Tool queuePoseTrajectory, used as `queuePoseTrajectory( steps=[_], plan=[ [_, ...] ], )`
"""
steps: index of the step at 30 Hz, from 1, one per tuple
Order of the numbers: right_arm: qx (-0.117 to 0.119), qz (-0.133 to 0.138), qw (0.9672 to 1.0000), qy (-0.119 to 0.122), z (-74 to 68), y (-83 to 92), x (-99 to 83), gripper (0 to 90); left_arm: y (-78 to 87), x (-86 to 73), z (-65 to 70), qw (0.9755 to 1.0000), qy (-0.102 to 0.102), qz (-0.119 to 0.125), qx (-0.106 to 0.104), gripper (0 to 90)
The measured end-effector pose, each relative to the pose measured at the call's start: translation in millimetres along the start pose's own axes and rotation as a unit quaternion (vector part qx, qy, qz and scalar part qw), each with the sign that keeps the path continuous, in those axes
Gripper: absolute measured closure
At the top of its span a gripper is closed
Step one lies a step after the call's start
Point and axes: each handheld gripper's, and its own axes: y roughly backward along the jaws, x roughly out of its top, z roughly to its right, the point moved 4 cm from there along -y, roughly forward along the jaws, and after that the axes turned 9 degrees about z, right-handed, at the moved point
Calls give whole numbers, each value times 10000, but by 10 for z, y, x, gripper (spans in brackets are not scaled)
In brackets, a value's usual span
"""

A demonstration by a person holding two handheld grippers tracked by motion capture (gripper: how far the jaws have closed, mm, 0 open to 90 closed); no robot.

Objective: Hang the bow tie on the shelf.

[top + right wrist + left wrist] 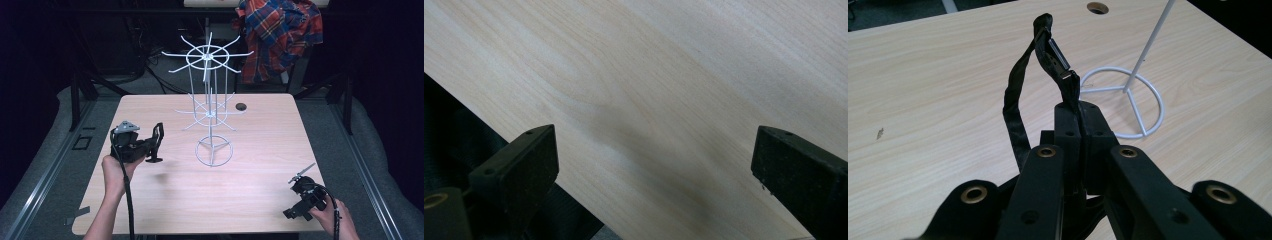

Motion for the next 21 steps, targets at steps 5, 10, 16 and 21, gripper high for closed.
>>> queuePoseTrajectory(
  steps=[5, 10, 16, 21],
  plan=[
    [36, -80, 10000, 21, 8, 14, -11, 45, -49, 54, 10, 10000, -10, 48, -39, 880],
    [2, -158, 9998, 86, 27, 20, -14, 45, -93, 98, -5, 9999, 47, 152, -28, 880],
    [0, -122, 9999, 114, 24, 5, -1, 46, -164, 138, -22, 9999, 37, 151, -57, 880],
    [35, -133, 9999, 79, 25, 10, -9, 46, -199, 189, -12, 9997, 60, 227, -91, 880]
  ],
)
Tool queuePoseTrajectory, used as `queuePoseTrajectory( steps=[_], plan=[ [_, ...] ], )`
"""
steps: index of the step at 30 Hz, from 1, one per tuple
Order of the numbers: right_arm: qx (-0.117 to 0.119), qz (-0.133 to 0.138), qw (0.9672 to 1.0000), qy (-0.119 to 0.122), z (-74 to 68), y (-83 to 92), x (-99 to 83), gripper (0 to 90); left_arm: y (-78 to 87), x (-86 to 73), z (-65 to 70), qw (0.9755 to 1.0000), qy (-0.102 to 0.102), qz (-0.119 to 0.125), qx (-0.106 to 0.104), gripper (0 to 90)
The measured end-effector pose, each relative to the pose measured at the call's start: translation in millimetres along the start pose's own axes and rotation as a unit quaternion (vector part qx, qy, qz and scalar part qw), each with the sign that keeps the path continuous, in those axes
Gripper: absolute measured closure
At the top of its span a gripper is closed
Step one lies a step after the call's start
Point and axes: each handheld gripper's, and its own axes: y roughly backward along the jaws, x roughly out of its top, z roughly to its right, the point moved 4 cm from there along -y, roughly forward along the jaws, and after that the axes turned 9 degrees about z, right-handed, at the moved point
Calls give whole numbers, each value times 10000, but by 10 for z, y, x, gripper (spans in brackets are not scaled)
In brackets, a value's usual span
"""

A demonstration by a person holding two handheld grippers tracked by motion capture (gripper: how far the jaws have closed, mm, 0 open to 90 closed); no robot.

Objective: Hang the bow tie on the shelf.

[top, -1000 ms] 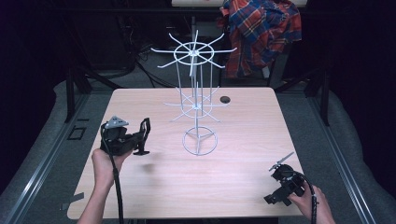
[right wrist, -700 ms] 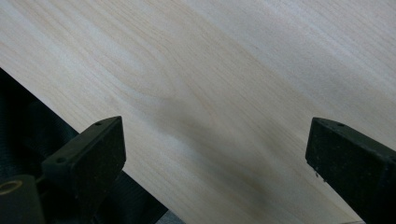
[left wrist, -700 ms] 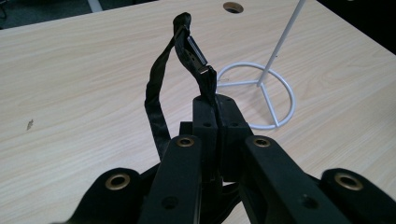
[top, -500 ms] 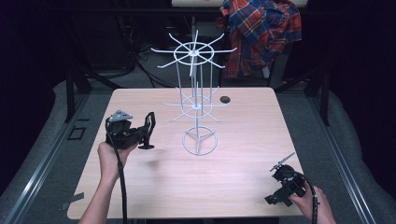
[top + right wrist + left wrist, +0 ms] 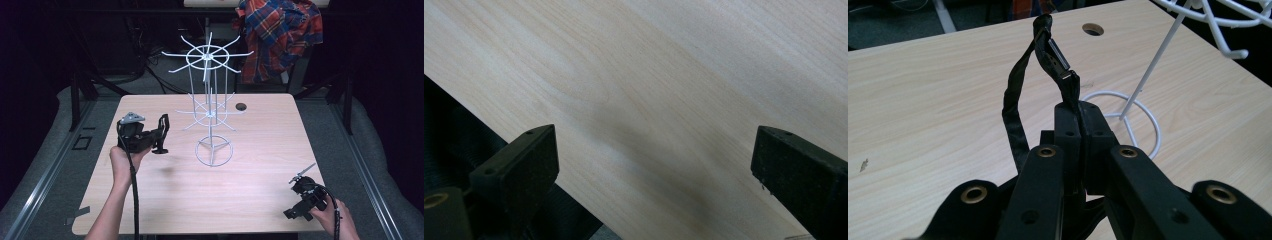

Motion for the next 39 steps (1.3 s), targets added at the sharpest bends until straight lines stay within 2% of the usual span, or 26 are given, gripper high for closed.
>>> queuePoseTrajectory(
  steps=[1, 3, 5, 6, 10, 11, 14, 15, 16, 17, 19, 21, 22, 23, 24, 25, 27, 29, 32, 34, 38, 39],
  plan=[
    [-4, -39, 10000, 12, 3, 6, -3, 46, -9, 16, 1, 10000, -21, 19, 1, 880],
    [-39, 112, 9999, -118, -10, -13, -11, 46, -25, 33, 6, 10000, -19, 43, -12, 880],
    [-50, -48, 10000, 69, 19, 10, -10, 46, -38, 56, 8, 10000, 4, 70, -37, 880],
    [-51, -79, 9999, 75, 21, 14, -12, 47, -49, 68, 9, 9999, 17, 112, -33, 880],
    [-22, 64, 9999, -97, 4, -5, -27, 46, -80, 111, 12, 9998, 27, 168, -91, 880],
    [-74, -39, 10000, 16, 26, 10, -30, 47, -85, 119, 14, 9998, 19, 149, -105, 880],
    [-35, 63, 9999, -75, 20, 3, -48, 47, -110, 135, 24, 9998, 20, 179, -120, 880],
    [-46, 11, 10000, -50, 27, 12, -53, 47, -117, 140, 30, 9997, 28, 192, -132, 880],
    [-70, 114, 9998, -165, 19, 1, -67, 47, -119, 144, 32, 9997, 14, 197, -135, 880],
    [-62, 27, 10000, -72, 34, 17, -70, 46, -122, 149, 35, 9997, 17, 200, -103, 880],
    [-97, -25, 9999, -66, 44, 30, -86, 47, -127, 157, 37, 9997, 23, 224, -112, 880],
    [-77, 58, 9998, -146, 32, 24, -96, 47, -136, 168, 43, 9995, 47, 283, -121, 880],
    [-39, 151, 9995, -267, 15, 14, -103, 47, -136, 175, 45, 9995, 50, 300, -132, 880],
    [-101, 47, 9998, -151, 36, 30, -112, 47, -136, 181, 48, 9994, 43, 303, -148, 880],
    [-99, 29, 9998, -168, 35, 35, -119, 47, -132, 188, 53, 9995, 33, 290, -155, 880],
    [-42, 269, 9990, -350, 10, 7, -123, 47, -141, 197, 60, 9993, 49, 342, -166, 880],
    [-123, 117, 9995, -264, 30, 33, -141, 47, -141, 213, 67, 9992, 57, 339, -196, 880],
    [-62, 133, 9995, -271, 27, 38, -143, 47, -169, 229, 112, 9989, 45, 386, -255, 880],
    [-126, 51, 9998, -145, 51, 53, -148, 47, -176, 232, 146, 9989, 12, 352, -295, 880],
    [-129, 63, 9998, -155, 51, 51, -149, 48, -183, 230, 167, 9987, 9, 331, -376, 880],
    [-67, 91, 9997, -232, 33, 47, -142, 48, -201, 210, 197, 9988, -62, 280, -389, 880],
    [-83, 37, 9998, -183, 40, 55, -140, 48, -208, 201, 199, 9988, -82, 257, -411, 880]
  ],
)
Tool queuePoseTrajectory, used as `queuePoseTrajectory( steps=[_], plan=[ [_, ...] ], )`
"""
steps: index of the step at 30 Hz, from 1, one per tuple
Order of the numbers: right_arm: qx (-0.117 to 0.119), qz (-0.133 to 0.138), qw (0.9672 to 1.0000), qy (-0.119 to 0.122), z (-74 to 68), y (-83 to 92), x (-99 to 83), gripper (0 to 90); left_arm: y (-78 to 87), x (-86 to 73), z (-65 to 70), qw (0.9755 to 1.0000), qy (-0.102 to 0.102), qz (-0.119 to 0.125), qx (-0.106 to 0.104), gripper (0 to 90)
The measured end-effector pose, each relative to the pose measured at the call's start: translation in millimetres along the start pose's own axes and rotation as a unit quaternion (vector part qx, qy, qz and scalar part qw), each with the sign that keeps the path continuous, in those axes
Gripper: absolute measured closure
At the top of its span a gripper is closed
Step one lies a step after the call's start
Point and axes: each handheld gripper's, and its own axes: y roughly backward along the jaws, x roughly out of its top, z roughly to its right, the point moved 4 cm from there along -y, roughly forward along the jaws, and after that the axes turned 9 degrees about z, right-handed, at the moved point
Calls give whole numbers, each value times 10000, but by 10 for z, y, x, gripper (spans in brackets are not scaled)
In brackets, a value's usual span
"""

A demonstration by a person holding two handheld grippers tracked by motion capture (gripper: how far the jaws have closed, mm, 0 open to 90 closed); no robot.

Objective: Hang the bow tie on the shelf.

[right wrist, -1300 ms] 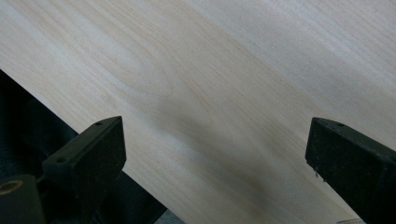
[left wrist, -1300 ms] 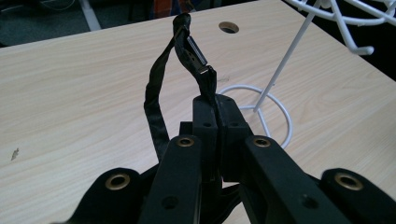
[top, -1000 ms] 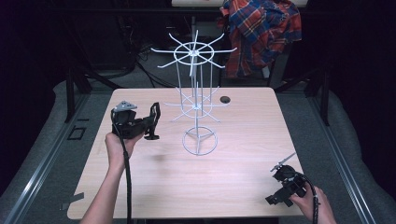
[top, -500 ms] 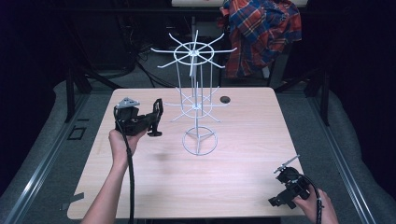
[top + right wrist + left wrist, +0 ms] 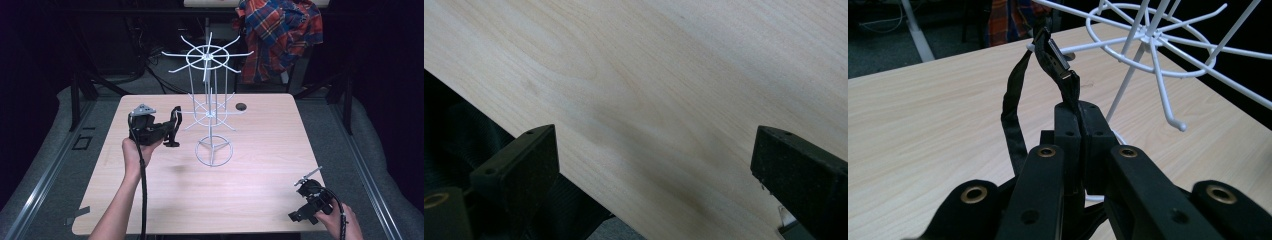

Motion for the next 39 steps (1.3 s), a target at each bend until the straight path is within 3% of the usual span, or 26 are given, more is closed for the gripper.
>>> queuePoseTrajectory(
  steps=[7, 9, 13, 17, 19, 20, 22, 26, 39],
  plan=[
    [24, 82, 10000, -15, -11, -10, 17, 48, -22, -45, 16, 9999, -2, -103, -27, 880],
    [-22, 14, 9999, 107, 4, -4, 25, 48, -20, -54, 15, 9999, 18, -111, -28, 880],
    [71, 60, 10000, -27, -32, -20, 38, 48, -23, -73, 7, 9999, 33, -134, -48, 880],
    [0, -34, 9999, 132, -10, -10, 50, 48, -22, -96, 7, 9997, 62, -210, -94, 879],
    [78, 47, 10000, 23, -34, -27, 61, 48, -26, -115, 10, 9997, 63, -233, -89, 880],
    [16, 26, 9999, 123, -22, -28, 67, 48, -25, -121, 9, 9996, 49, -256, -90, 879],
    [52, 56, 10000, 57, -39, -36, 78, 48, -29, -135, 5, 9997, 63, -248, -64, 879],
    [18, -78, 9998, 181, -29, -31, 93, 48, -28, -156, -16, 9995, 104, -306, -60, 880],
    [89, 18, 9999, 87, -37, -41, 79, 48, -103, -224, -55, 9987, 143, -486, -8, 878]
  ],
)
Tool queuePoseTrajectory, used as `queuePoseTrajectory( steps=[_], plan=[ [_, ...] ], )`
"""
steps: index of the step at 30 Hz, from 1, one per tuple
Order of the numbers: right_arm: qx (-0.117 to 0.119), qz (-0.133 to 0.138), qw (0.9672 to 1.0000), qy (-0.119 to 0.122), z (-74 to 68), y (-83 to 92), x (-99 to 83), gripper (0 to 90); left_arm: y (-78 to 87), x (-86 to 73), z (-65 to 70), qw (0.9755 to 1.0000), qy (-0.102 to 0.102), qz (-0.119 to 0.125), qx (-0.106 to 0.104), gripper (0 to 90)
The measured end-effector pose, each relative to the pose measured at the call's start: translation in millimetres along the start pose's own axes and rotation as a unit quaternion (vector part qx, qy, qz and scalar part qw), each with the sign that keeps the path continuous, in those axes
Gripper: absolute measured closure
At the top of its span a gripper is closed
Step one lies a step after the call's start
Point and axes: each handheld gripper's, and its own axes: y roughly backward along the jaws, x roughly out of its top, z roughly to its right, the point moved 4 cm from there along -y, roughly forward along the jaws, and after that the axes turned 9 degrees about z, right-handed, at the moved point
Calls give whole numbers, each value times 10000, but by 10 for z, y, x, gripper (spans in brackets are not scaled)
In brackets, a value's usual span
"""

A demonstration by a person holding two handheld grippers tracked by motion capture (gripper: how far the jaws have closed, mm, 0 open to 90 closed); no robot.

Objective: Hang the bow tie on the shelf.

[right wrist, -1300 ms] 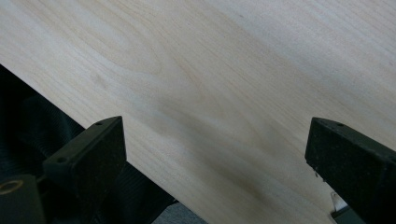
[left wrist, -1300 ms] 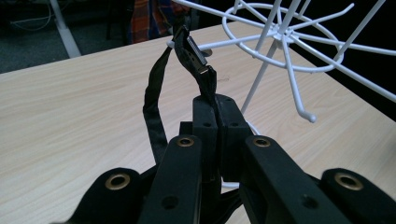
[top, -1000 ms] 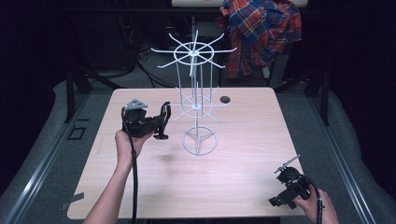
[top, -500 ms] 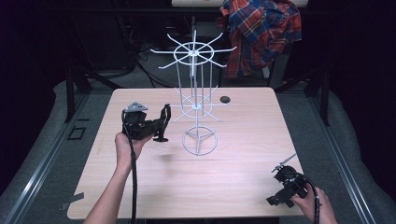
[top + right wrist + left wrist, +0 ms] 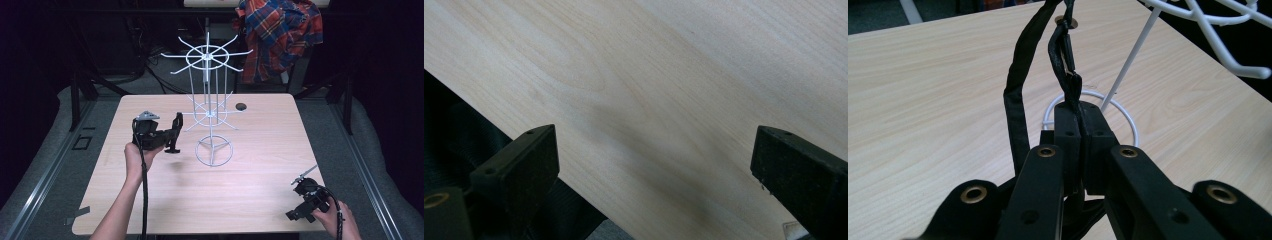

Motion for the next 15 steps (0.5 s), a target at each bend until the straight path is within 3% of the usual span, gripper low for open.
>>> queuePoseTrajectory(
  steps=[9, 15],
  plan=[
    [-61, -99, 9999, 72, 8, 10, 0, 48, -60, -51, -21, 10000, 56, -77, -7, 851],
    [-44, -36, 10000, 8, -1, 6, -1, 48, -65, -56, -30, 9999, 49, -136, 37, 711]
  ],
)
